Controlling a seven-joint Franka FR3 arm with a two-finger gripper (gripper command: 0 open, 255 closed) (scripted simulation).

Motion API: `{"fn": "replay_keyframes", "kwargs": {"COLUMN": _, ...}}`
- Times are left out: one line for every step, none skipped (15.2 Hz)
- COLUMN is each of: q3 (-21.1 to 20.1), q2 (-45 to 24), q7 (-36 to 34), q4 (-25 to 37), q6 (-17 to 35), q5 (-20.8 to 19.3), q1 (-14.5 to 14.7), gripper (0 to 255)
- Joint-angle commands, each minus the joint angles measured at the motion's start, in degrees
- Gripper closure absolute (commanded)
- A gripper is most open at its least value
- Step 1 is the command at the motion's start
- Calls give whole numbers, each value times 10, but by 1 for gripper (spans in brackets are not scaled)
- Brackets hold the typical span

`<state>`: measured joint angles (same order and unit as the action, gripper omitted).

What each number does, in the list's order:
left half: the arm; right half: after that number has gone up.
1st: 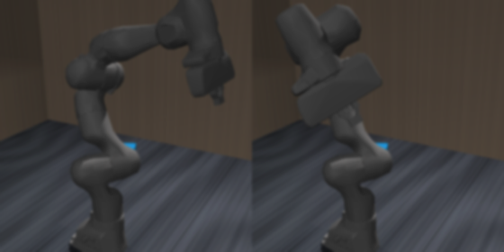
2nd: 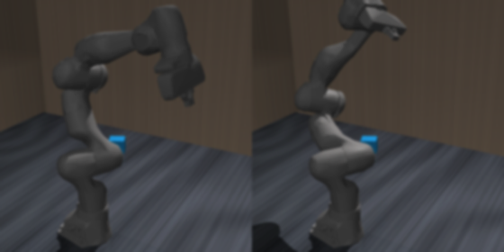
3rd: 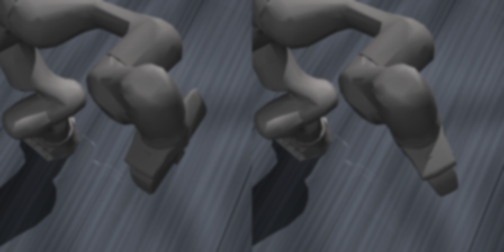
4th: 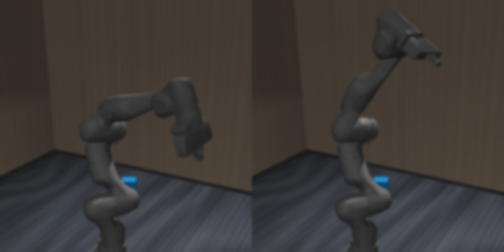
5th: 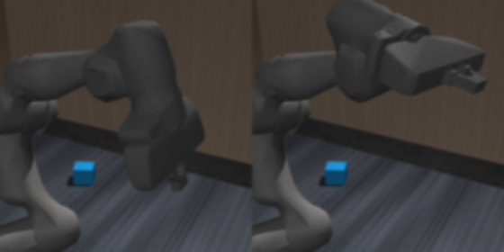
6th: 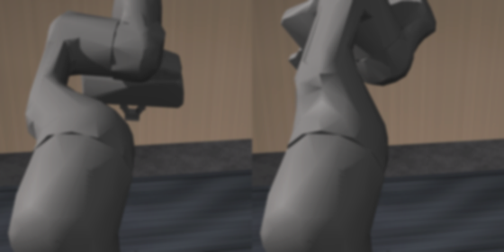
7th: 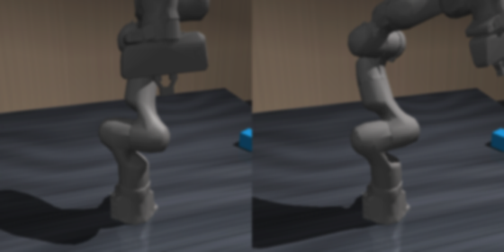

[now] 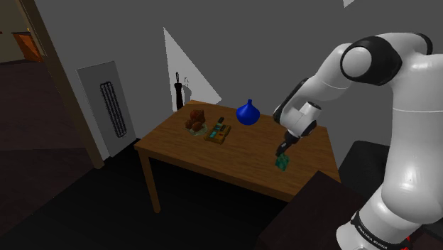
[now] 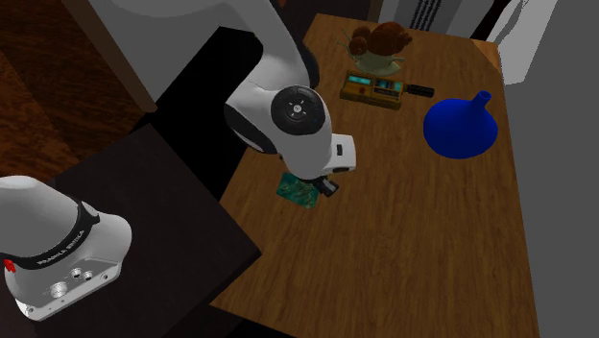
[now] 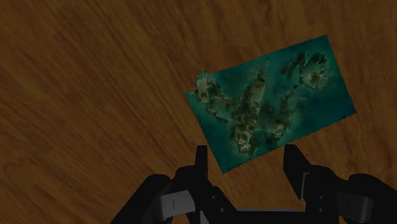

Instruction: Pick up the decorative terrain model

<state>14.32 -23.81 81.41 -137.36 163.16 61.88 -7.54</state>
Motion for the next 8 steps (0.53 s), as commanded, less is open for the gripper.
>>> {"fn": "replay_keyframes", "kwargs": {"q3": 15, "q2": 17, "q7": -24, "q4": -8, "q6": -7, "q5": -27, "q1": 11, "gripper": 255}}
{"fn": "replay_keyframes", "kwargs": {"q3": 22, "q2": 26, "q7": -36, "q4": -12, "q6": -10, "q5": -40, "q1": 17, "gripper": 255}}
{"fn": "replay_keyframes", "kwargs": {"q3": 29, "q2": 34, "q7": -48, "q4": -16, "q6": -14, "q5": -52, "q1": 22, "gripper": 255}}
{"fn": "replay_keyframes", "kwargs": {"q3": 36, "q2": 43, "q7": -59, "q4": -20, "q6": -17, "q5": -66, "q1": 28, "gripper": 255}}
{"fn": "replay_keyframes", "kwargs": {"q3": 44, "q2": 52, "q7": -71, "q4": -24, "q6": -21, "q5": -79, "q1": 34, "gripper": 255}}
{"fn": "replay_keyframes", "kwargs": {"q3": 51, "q2": 61, "q7": -83, "q4": -28, "q6": -24, "q5": -93, "q1": 39, "gripper": 255}}
{"fn": "replay_keyframes", "kwargs": {"q3": 58, "q2": 69, "q7": -95, "q4": -31, "q6": -28, "q5": -107, "q1": 44, "gripper": 255}}
{"fn": "replay_keyframes", "kwargs": {"q3": 59, "q2": 71, "q7": -97, "q4": -32, "q6": -28, "q5": -109, "q1": 45, "gripper": 255}}
